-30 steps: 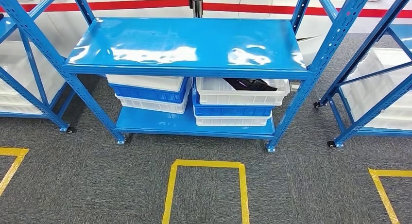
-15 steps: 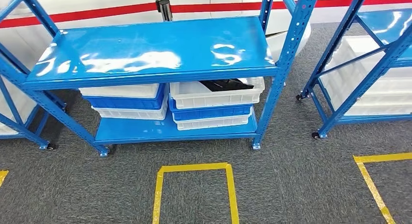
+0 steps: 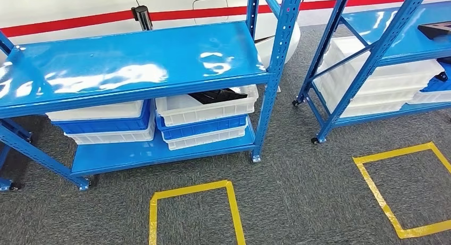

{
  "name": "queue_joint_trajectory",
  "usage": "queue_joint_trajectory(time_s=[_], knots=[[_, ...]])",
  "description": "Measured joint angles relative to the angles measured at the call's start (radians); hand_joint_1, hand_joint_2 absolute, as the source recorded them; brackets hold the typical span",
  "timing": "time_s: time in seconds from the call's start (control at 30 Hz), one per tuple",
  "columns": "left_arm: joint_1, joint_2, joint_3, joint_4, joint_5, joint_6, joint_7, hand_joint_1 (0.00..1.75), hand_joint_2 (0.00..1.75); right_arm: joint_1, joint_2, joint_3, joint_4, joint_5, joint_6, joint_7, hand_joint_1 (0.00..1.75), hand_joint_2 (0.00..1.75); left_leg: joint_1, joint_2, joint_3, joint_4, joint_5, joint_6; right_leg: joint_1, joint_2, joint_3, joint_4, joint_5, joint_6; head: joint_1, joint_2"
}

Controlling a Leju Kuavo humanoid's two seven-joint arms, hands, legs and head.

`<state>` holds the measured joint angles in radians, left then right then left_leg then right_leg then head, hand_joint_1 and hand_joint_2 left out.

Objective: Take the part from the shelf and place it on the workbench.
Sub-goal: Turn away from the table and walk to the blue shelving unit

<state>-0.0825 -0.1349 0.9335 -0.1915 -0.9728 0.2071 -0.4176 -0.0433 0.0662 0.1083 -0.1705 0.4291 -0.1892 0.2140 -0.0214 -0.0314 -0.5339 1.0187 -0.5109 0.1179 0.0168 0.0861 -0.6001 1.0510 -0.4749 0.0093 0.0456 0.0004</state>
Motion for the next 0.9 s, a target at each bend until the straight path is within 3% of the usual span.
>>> queue_joint_trajectory(time_s=[0.03,0.1,0.17,0.2,0.23,0.27,0.3,0.33,0.37,0.43,0.53,0.67,0.8,0.9], knots=[[0.001,-0.001,0.0,0.0,0.0,0.001,0.0,0.0,0.0,-0.001,-0.001,0.0,0.0,0.0,0.0,0.0,0.0,0.0,0.004,0.005,0.01,-0.017,0.011,-0.005,0.001,-0.022,-0.012,0.026,-0.015,0.001,0.001,0.0],[0.004,-0.003,0.0,0.0,0.0,0.004,0.002,0.0,0.0,-0.005,-0.003,0.0,0.0,0.001,0.0,0.0,0.0,0.0,0.009,0.019,0.017,-0.033,0.023,-0.014,-0.005,-0.061,-0.063,0.135,-0.071,0.003,0.003,0.0],[0.008,-0.005,0.0,0.001,0.0,0.008,0.005,0.0,0.0,-0.007,-0.006,0.0,0.0,0.002,0.0,0.001,0.0,0.0,0.012,0.033,0.014,-0.033,0.024,-0.02,-0.019,-0.072,-0.112,0.239,-0.111,0.018,0.004,0.0],[0.009,-0.006,0.0,0.001,0.0,0.01,0.007,0.0,0.0,-0.007,-0.008,0.0,0.0,0.002,-0.001,0.003,0.0,0.0,0.015,0.038,0.014,-0.033,0.022,-0.025,-0.027,-0.074,-0.113,0.246,-0.109,0.031,0.004,0.0],[0.01,-0.007,0.001,0.001,0.0,0.012,0.008,0.0,0.0,-0.005,-0.009,0.0,0.0,0.001,-0.004,0.004,0.0,0.0,0.019,0.042,0.015,-0.032,0.02,-0.032,-0.034,-0.078,-0.093,0.21,-0.091,0.047,0.004,0.0],[0.01,-0.008,0.001,0.002,0.001,0.013,0.01,0.0,0.0,-0.005,-0.01,0.0,0.0,0.001,-0.006,0.005,0.0,0.0,0.023,0.045,0.017,-0.029,0.017,-0.04,-0.042,-0.083,-0.052,0.136,-0.062,0.064,0.004,0.0],[0.01,-0.009,0.001,0.001,0.001,0.013,0.011,0.0,0.0,-0.005,-0.01,0.0,0.0,0.001,-0.009,0.006,0.0,0.0,0.024,0.047,0.019,-0.025,0.012,-0.049,-0.047,-0.089,-0.014,0.064,-0.037,0.074,0.004,0.0],[0.009,-0.009,0.002,0.001,0.002,0.013,0.012,0.0,0.0,-0.006,-0.01,0.0,0.0,0.001,-0.011,0.006,0.0,0.0,0.025,0.049,0.02,-0.02,0.007,-0.059,-0.049,-0.092,0.018,0.003,-0.017,0.076,0.004,0.0],[0.009,-0.009,0.002,0.001,0.002,0.013,0.012,0.0,0.0,-0.007,-0.01,0.0,0.0,0.001,-0.012,0.006,0.0,0.0,0.024,0.051,0.02,-0.015,0.001,-0.065,-0.052,-0.094,0.038,-0.031,-0.006,0.068,0.003,0.0],[0.008,-0.009,0.002,0.001,0.002,0.014,0.015,0.0,0.0,-0.008,-0.009,0.0,0.0,0.001,-0.015,0.006,0.0,0.0,0.023,0.051,0.019,-0.011,-0.002,-0.063,-0.05,-0.091,0.043,-0.04,-0.001,0.047,0.001,0.0],[0.007,-0.009,0.004,0.001,0.002,0.015,0.022,0.0,0.0,-0.007,-0.01,0.0,0.0,-0.001,-0.017,0.01,0.0,0.0,0.026,0.051,0.02,-0.015,0.0,-0.057,-0.046,-0.09,0.043,-0.04,-0.001,0.042,0.0,0.0],[0.007,-0.01,0.005,0.002,-0.001,0.021,0.023,0.0,1.75,-0.007,-0.009,-0.001,0.0,-0.001,-0.013,0.004,0.0,0.0,0.027,0.051,0.021,-0.02,0.003,-0.061,-0.043,-0.09,0.041,-0.039,-0.002,0.031,0.0,0.0],[0.007,-0.01,0.006,0.002,-0.002,0.023,0.021,0.0,1.75,-0.007,-0.009,-0.001,0.0,-0.001,-0.013,0.002,0.0,1.75,0.029,0.051,0.021,-0.022,0.004,-0.081,-0.039,-0.09,0.04,-0.039,-0.002,0.027,0.0,0.0],[0.007,-0.01,0.007,0.002,-0.001,0.023,0.018,0.0,1.75,-0.007,-0.009,-0.002,0.0,0.0,-0.014,0.001,0.0,1.75,0.028,0.051,0.021,-0.022,0.003,-0.089,-0.038,-0.09,0.04,-0.039,-0.002,0.027,0.0,0.0]])
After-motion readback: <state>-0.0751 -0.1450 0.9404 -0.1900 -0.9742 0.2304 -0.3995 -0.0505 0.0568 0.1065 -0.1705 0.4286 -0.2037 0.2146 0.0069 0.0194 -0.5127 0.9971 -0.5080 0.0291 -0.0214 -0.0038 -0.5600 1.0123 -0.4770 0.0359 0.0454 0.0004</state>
